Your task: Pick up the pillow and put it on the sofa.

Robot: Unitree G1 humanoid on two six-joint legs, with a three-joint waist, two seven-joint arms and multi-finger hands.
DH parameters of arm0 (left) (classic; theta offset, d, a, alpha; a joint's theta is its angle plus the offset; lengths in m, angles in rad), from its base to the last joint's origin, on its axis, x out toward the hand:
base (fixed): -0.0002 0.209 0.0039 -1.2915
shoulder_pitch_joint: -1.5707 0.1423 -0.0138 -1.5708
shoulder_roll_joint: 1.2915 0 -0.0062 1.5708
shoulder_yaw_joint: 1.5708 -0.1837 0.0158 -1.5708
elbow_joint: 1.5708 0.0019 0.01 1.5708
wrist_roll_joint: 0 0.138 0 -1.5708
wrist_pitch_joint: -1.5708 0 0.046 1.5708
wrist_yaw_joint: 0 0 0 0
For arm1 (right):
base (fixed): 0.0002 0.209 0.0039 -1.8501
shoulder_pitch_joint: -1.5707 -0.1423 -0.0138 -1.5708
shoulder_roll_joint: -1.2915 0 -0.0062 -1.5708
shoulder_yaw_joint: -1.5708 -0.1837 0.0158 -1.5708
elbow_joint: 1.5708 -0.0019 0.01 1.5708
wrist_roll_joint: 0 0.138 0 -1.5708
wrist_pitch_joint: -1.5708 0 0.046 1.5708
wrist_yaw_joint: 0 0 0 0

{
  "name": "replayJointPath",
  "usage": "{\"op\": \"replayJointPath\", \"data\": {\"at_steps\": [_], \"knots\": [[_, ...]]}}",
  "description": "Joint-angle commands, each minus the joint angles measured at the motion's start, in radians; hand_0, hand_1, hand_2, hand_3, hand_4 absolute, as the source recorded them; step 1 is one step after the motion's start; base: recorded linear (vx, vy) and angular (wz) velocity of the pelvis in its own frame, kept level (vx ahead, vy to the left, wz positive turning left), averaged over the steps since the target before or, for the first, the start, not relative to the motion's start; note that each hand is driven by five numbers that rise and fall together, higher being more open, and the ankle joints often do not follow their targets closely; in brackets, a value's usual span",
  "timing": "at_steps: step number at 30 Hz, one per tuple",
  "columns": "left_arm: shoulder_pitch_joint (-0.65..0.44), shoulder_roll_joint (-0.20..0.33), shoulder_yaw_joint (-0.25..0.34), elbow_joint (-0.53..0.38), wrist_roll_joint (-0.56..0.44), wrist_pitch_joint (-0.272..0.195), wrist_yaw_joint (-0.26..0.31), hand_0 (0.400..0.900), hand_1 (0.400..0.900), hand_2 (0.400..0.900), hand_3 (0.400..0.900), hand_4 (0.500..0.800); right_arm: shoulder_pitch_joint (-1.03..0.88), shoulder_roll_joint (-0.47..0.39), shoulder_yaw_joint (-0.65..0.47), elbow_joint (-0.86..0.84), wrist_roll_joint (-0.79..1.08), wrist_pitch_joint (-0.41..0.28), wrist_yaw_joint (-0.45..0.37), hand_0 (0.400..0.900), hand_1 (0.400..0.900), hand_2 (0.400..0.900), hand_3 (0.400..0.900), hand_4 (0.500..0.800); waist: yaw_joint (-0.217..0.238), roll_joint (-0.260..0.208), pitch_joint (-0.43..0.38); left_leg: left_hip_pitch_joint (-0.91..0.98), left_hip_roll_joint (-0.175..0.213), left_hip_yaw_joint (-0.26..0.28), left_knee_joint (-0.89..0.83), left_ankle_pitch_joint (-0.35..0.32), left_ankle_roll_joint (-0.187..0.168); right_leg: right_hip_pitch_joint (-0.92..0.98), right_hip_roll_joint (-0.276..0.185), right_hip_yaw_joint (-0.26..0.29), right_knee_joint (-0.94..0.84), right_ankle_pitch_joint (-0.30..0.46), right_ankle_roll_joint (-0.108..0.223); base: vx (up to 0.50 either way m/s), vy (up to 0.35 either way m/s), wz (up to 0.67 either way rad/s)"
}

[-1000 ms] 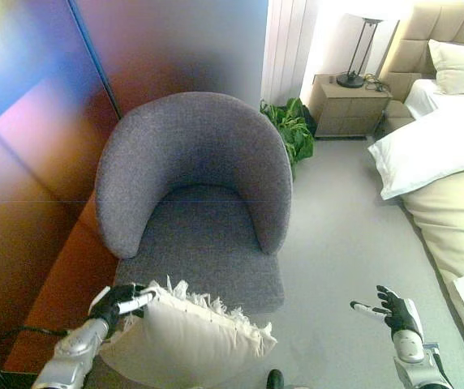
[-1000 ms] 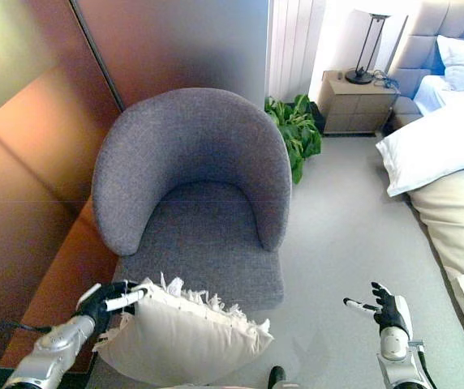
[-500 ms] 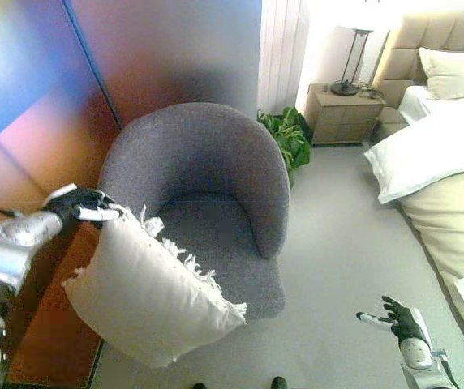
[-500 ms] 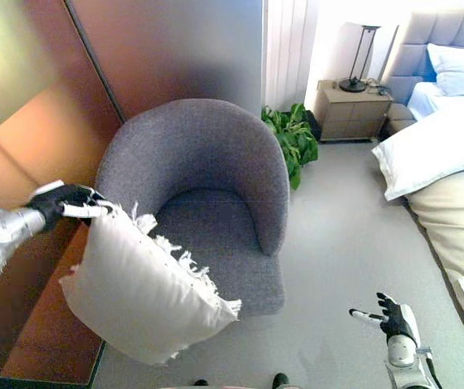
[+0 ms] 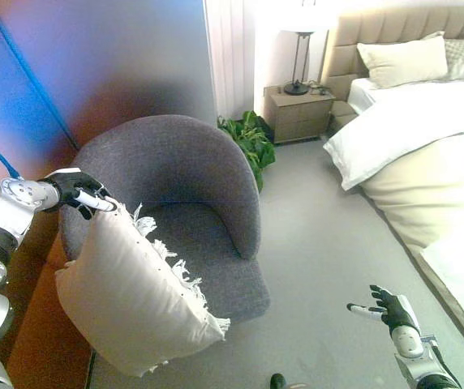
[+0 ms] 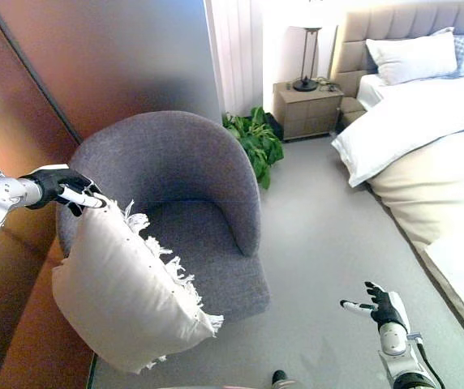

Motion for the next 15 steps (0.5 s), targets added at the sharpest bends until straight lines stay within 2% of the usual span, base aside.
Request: {"op": "replayJointPath", "data": {"at_steps": [1,4,5,6,11,15], "knots": [[-0.360,0.017,0.070,0.128,0.036,-0.070,0.090,0.400,0.400,0.400,0.400,0.500,-0.106,-0.119,0.055,-0.004,0.003,-0.059,-0.024,0.900,0.900,0.900,0.900,0.800,-0.015,0.049,-0.081,0.008,0.025,0.006,0.043,-0.086,-0.020,-0.015,-0.073,-0.011,0.031,-0.063,0.136,0.07,-0.005,-0.31],[-0.370,0.004,0.074,0.191,0.053,-0.063,0.117,0.400,0.400,0.400,0.400,0.500,-0.111,-0.121,0.070,-0.004,-0.007,-0.061,-0.018,0.900,0.900,0.900,0.900,0.800,-0.032,0.048,-0.083,0.013,0.024,0.018,0.048,-0.091,-0.017,-0.018,-0.069,0.005,0.033,-0.063,0.134,0.07,-0.007,-0.29],[-0.375,-0.001,0.074,0.210,0.052,-0.059,0.139,0.525,0.525,0.525,0.525,0.575,-0.112,-0.121,0.074,-0.001,-0.005,-0.063,-0.016,0.900,0.900,0.900,0.900,0.800,-0.037,0.047,-0.083,0.014,0.024,0.022,0.051,-0.093,-0.016,-0.019,-0.068,0.009,0.033,-0.063,0.133,0.07,-0.018,-0.25],[-0.377,-0.008,0.078,0.233,0.060,-0.066,0.152,0.900,0.900,0.900,0.900,0.800,-0.112,-0.121,0.076,0.001,-0.006,-0.066,-0.012,0.900,0.900,0.900,0.900,0.800,-0.042,0.045,-0.084,0.016,0.025,0.025,0.053,-0.095,-0.016,-0.020,-0.067,0.013,0.034,-0.064,0.133,0.07,-0.026,-0.24],[-0.393,-0.035,0.091,0.300,0.073,-0.067,0.206,0.900,0.900,0.900,0.900,0.800,-0.118,-0.128,0.086,0.027,-0.007,-0.084,0.004,0.900,0.900,0.900,0.900,0.800,-0.061,0.039,-0.085,0.021,0.029,0.040,0.063,-0.101,-0.014,-0.023,-0.060,0.029,0.039,-0.067,0.128,0.06,-0.022,-0.16],[-0.392,-0.054,0.099,0.306,0.081,-0.055,0.241,0.900,0.900,0.900,0.900,0.800,-0.113,-0.131,0.088,0.038,-0.006,-0.098,0.014,0.900,0.900,0.900,0.900,0.800,-0.071,0.036,-0.082,0.027,0.029,0.044,0.072,-0.110,-0.012,-0.017,-0.058,0.035,0.041,-0.074,0.127,0.04,-0.016,-0.08]]}}
